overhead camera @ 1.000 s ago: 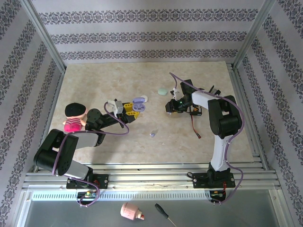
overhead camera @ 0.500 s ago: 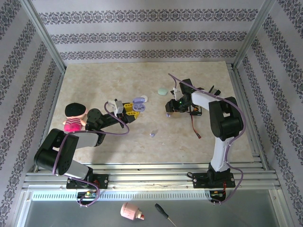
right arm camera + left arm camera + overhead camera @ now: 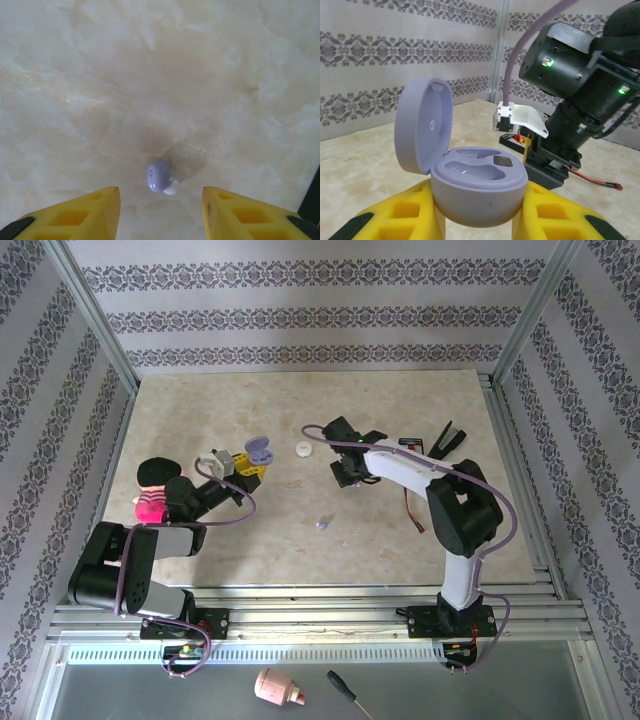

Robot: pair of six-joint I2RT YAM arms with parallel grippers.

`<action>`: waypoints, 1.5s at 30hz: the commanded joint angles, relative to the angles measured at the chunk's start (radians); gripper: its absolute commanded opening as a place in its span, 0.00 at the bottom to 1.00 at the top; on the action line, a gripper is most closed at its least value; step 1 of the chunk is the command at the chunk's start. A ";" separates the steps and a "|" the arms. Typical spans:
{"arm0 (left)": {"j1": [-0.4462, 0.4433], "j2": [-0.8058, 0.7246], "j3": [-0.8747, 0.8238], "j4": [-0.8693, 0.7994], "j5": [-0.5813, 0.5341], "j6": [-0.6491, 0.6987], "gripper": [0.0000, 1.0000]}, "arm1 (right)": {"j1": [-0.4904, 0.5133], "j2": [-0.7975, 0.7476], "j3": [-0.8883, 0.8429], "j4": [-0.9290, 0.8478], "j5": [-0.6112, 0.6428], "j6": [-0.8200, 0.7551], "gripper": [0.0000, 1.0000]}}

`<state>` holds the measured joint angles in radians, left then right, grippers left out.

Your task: Insert wireless bluetooth earbuds into charging case

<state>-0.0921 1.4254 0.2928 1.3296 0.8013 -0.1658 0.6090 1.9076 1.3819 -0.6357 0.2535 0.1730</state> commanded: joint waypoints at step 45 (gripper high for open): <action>0.060 -0.039 -0.020 0.097 -0.025 -0.043 0.19 | 0.111 0.303 0.204 -0.237 0.389 0.023 0.26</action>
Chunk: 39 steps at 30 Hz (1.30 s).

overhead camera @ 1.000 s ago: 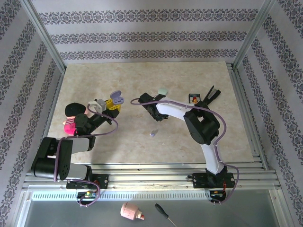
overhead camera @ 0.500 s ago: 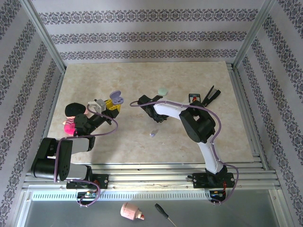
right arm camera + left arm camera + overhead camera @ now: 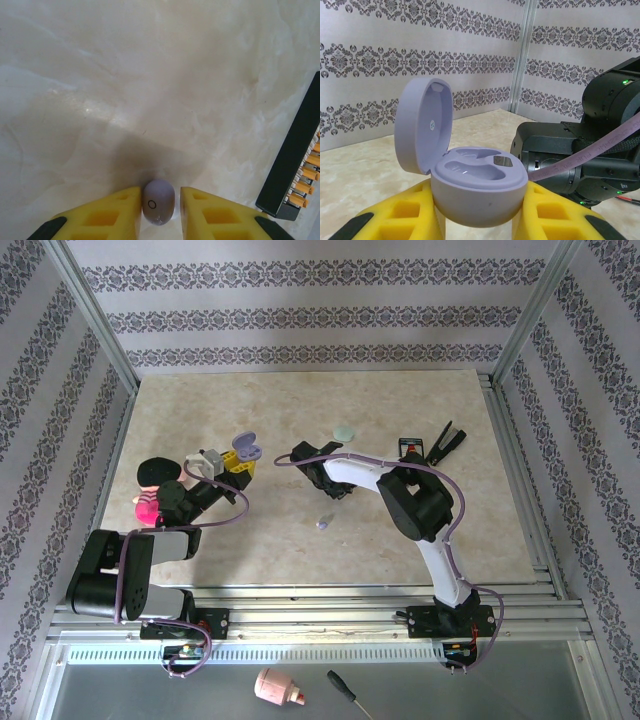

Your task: Insert wireless bluetooth earbuds into charging case

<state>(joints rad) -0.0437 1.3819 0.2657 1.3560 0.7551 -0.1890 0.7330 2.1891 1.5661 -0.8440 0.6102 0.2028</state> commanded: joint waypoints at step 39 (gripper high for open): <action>-0.033 0.088 0.052 0.070 0.105 -0.033 0.19 | -0.250 -0.359 -0.288 0.299 -0.729 0.334 0.21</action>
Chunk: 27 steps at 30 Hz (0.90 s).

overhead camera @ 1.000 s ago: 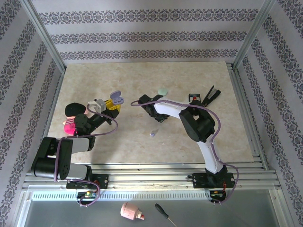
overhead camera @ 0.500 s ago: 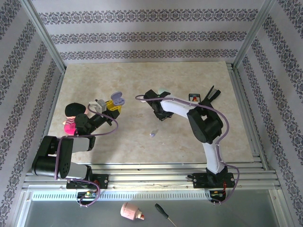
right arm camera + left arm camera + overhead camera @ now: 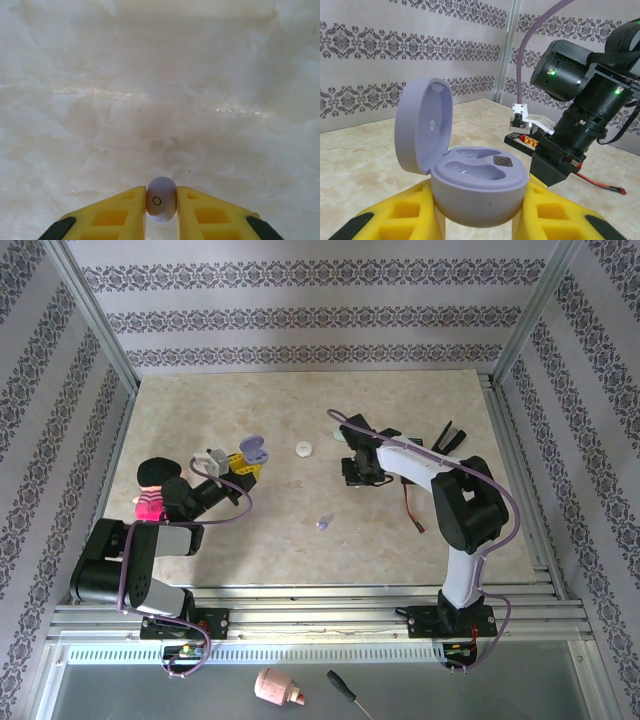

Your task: Insert wireless bluetooth earbuds into charging case

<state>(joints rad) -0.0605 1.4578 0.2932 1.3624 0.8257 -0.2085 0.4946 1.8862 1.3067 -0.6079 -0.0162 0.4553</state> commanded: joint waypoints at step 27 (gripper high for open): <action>-0.119 0.130 0.112 0.046 0.168 0.016 0.19 | 0.122 -0.292 0.091 0.063 -0.451 -0.060 0.22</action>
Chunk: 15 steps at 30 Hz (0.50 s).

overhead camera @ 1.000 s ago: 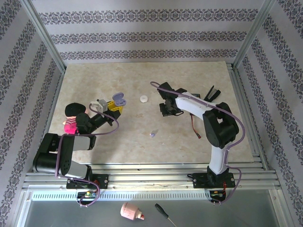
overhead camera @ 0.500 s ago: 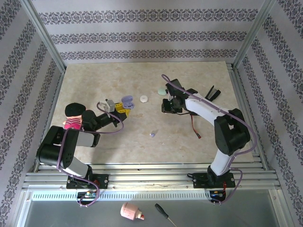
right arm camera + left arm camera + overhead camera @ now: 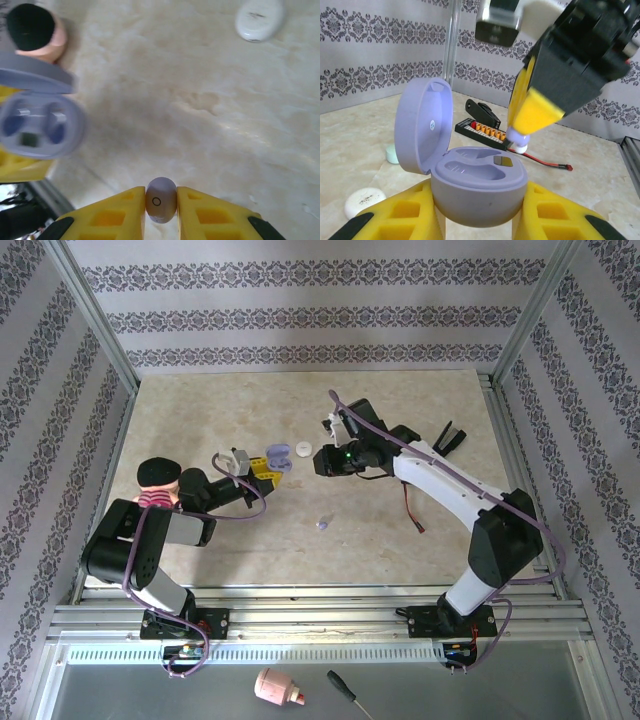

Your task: Insert wireless bluetooth earbuds into charging case

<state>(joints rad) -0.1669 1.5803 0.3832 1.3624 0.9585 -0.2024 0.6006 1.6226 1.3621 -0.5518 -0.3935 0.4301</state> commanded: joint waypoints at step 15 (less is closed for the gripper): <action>-0.040 0.017 0.047 0.064 0.101 -0.032 0.19 | 0.045 0.025 0.134 0.050 -0.175 -0.046 0.22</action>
<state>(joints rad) -0.1886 1.5856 0.4015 1.3628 1.0176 -0.2108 0.6376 1.6241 1.4624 -0.5232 -0.5323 0.4072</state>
